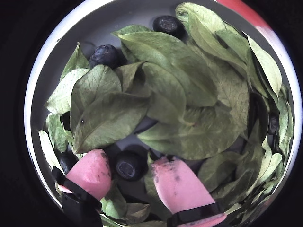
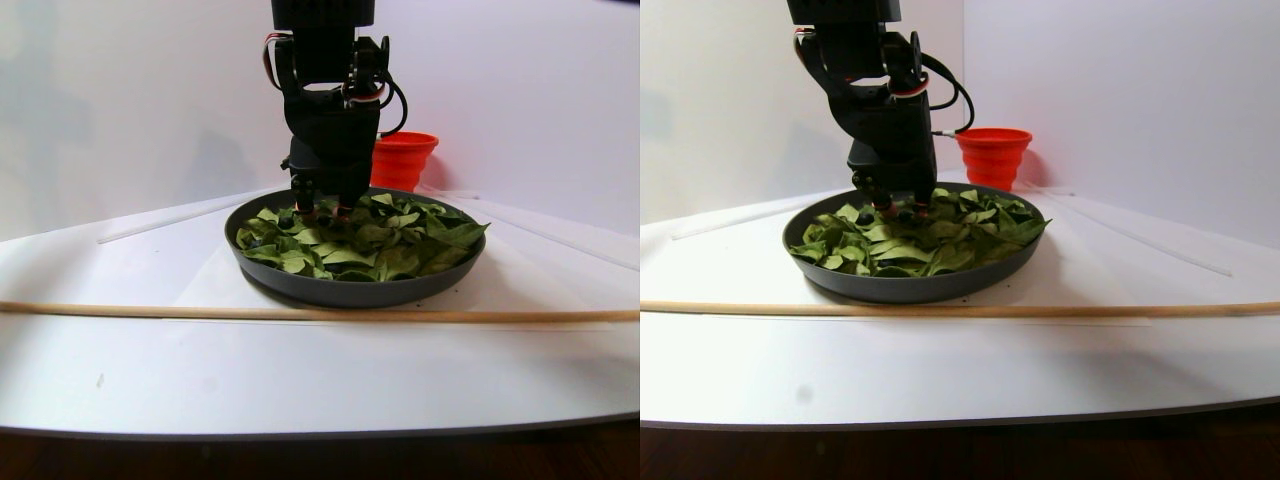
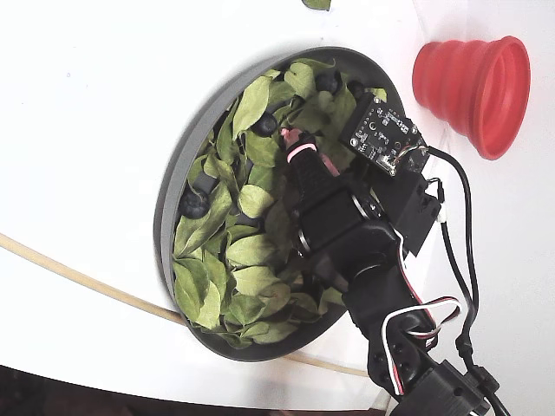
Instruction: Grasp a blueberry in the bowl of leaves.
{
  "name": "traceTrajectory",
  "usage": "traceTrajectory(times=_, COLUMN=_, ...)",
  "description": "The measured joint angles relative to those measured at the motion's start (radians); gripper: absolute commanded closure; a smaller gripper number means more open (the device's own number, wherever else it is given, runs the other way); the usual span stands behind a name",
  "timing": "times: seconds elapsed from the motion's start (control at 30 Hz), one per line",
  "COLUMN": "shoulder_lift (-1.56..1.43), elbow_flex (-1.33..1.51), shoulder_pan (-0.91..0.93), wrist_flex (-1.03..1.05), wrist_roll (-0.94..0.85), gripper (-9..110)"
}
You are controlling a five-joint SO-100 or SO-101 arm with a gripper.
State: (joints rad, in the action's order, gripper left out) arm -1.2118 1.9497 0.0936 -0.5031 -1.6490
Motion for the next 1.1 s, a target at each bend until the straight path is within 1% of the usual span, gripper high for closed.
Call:
traceTrajectory(times=0.33, shoulder_lift=0.000, elbow_flex=0.000, shoulder_pan=0.000, wrist_flex=0.000, wrist_roll=-0.012, gripper=90)
traceTrajectory(times=1.1, shoulder_lift=-0.011, elbow_flex=0.018, shoulder_pan=0.000, wrist_flex=0.000, wrist_roll=-0.025, gripper=91)
